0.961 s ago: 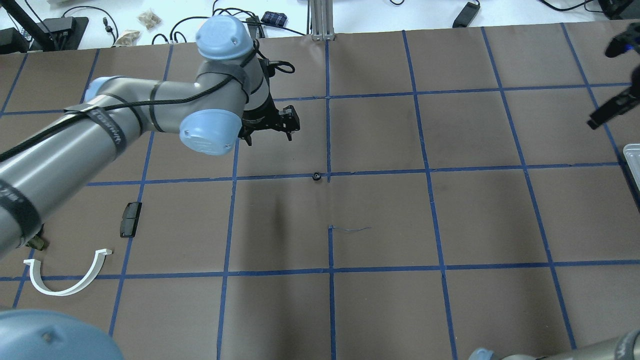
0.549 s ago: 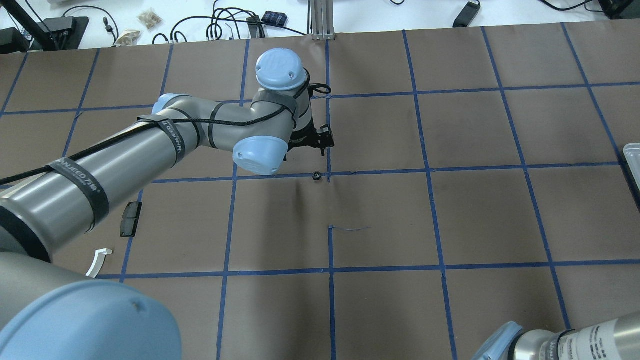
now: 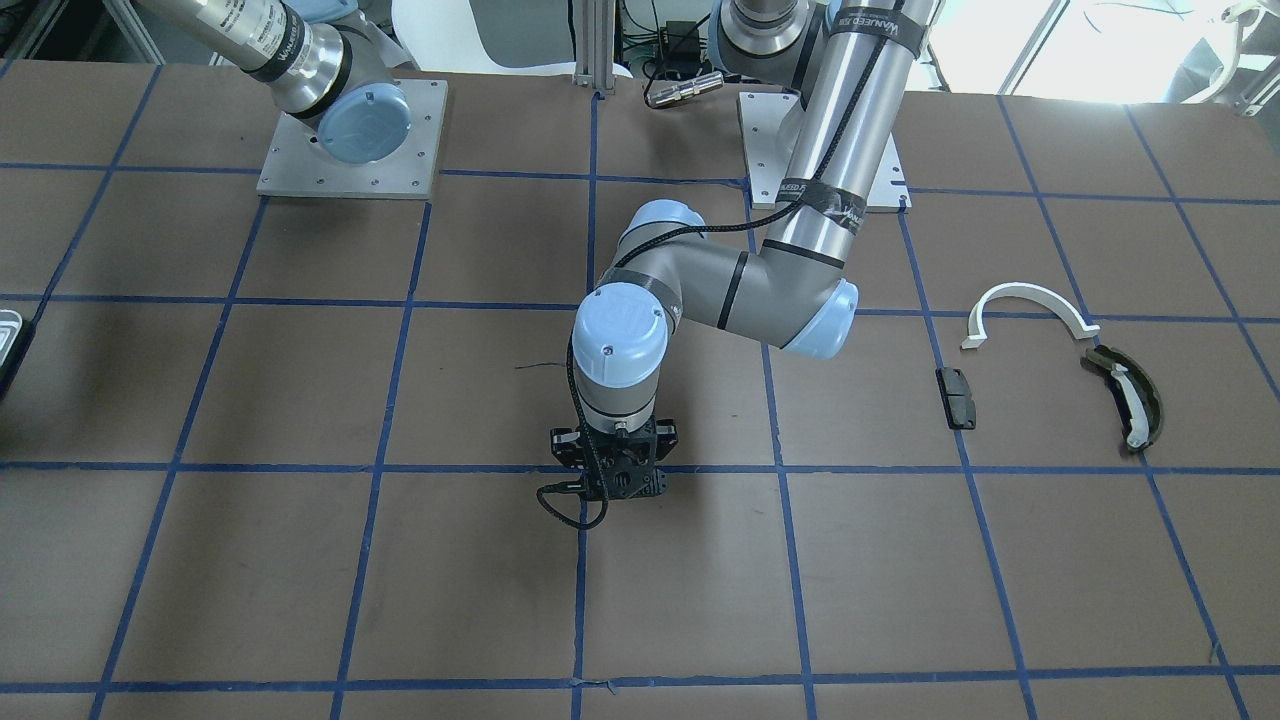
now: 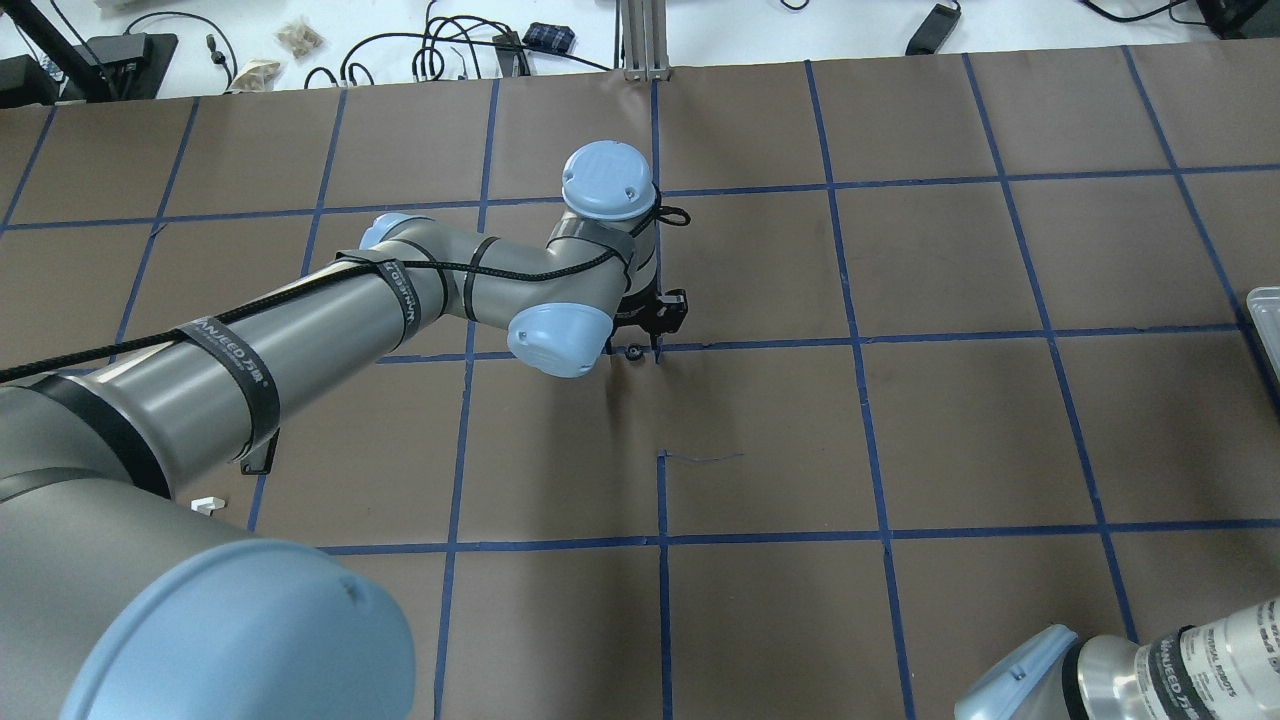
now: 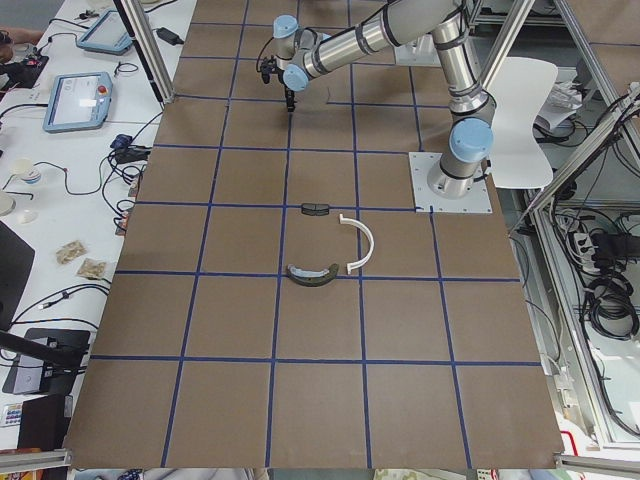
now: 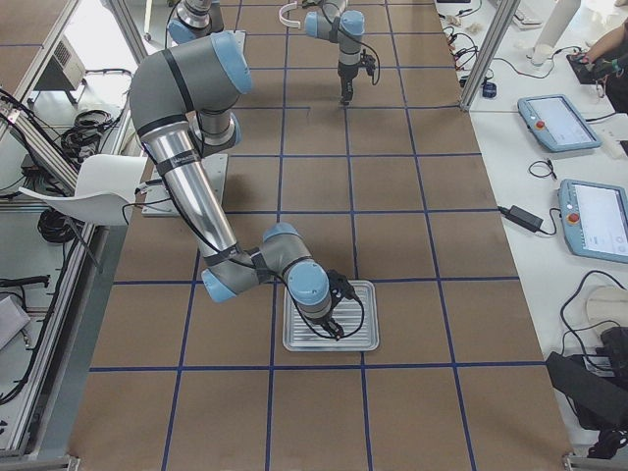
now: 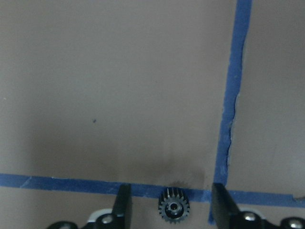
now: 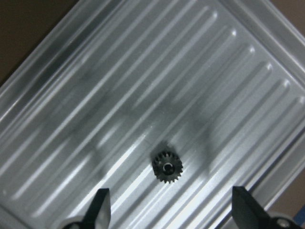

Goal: Place bearing gear from tray to pile

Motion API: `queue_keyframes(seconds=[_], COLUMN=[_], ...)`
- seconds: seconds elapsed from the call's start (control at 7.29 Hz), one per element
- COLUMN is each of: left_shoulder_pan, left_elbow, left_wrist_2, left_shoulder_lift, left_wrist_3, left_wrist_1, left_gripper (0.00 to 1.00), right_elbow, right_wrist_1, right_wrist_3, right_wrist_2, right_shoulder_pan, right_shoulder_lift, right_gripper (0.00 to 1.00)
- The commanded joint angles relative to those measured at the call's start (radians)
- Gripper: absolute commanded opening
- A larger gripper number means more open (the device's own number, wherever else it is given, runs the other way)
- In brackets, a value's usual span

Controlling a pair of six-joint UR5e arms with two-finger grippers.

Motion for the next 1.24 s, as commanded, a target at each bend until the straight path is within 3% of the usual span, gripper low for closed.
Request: queue_keyframes(seconds=[0.0,0.14,0.27,0.41,0.55,0.82,0.96,1.1], left_shoulder_pan=[0.0,0.001,0.019,0.073,0.17,0.435,0.574,0.702], left_elbow=[0.002,0.005,0.014,0.041,0.061,0.028,-0.006,-0.036], left_wrist_2=[-0.004,-0.002,-0.004,0.002,0.01,0.146,0.151,0.148], left_shoulder_lift=[-0.004,0.002,0.031,0.067,0.124,0.242,0.274,0.285], left_wrist_3=[-0.001,0.007,0.04,0.155,0.317,0.756,0.933,1.073], left_wrist_1=[0.0,-0.002,-0.014,-0.123,-0.241,-0.319,-0.307,-0.295], left_gripper=[0.16,0.0,0.0,0.0,0.0,0.0,0.0,0.0], right_elbow=[-0.001,-0.001,-0.003,-0.001,0.0,0.002,-0.004,-0.001], right_wrist_1=[-0.02,-0.023,-0.023,-0.021,-0.02,-0.02,-0.023,-0.02], right_wrist_3=[0.006,0.008,-0.003,-0.001,0.005,-0.011,-0.012,-0.011], right_wrist_2=[0.005,0.003,0.0,0.003,0.005,0.0,-0.012,-0.012], right_shoulder_pan=[0.014,0.032,0.036,0.036,0.036,0.036,0.036,0.036], right_shoulder_lift=[0.012,0.012,0.012,0.016,0.015,0.018,0.016,0.012], right_gripper=[0.87,0.83,0.71,0.66,0.65,0.47,0.22,0.13])
